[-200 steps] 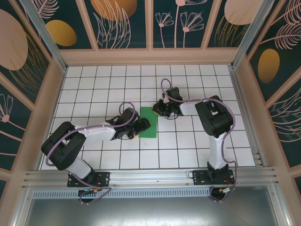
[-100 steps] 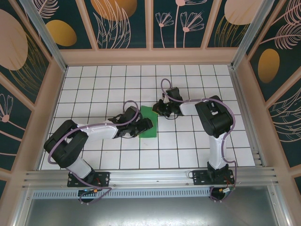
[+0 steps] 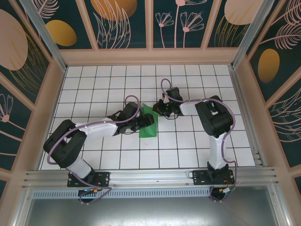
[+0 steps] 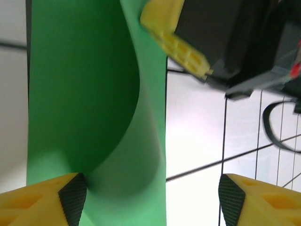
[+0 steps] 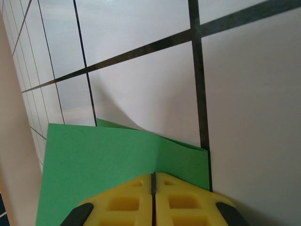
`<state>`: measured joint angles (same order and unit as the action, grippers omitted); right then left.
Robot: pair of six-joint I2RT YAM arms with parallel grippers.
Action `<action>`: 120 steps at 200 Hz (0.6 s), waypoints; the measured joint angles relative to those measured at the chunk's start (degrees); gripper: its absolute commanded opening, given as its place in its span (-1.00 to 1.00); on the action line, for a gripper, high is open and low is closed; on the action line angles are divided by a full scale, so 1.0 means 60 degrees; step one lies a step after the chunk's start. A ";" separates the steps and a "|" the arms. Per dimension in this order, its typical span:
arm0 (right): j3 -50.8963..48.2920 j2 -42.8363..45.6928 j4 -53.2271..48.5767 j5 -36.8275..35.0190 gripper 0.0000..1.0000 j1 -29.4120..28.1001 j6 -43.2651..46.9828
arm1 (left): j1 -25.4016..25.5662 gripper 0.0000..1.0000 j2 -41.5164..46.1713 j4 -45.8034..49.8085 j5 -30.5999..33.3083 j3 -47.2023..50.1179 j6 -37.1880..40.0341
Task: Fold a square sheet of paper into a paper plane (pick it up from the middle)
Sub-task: Fold the triangle a second time at the center of the table.
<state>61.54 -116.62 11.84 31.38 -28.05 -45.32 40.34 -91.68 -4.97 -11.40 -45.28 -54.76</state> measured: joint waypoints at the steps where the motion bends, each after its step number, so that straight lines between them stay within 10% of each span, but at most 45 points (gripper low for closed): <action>1: 0.0000 0.0000 0.0004 0.0000 -0.81 0.0000 0.0000 | -0.0022 0.61 -0.0004 -0.0025 -0.0004 -0.0011 0.0015; 46: 0.0000 0.0000 0.0000 0.0000 -0.81 0.0000 -0.0004 | -0.0368 0.57 -0.0492 -0.0681 -0.0069 -0.0120 0.1020; 120: 0.0000 0.0168 -0.0379 0.0113 -0.84 0.0113 0.0525 | -0.0368 -0.13 -0.0659 -0.1177 -0.0528 0.0310 0.1024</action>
<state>61.54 -115.61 9.56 32.05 -27.38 -42.17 38.13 -95.64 -12.03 -14.57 -43.42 -48.62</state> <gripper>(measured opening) 0.084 0.466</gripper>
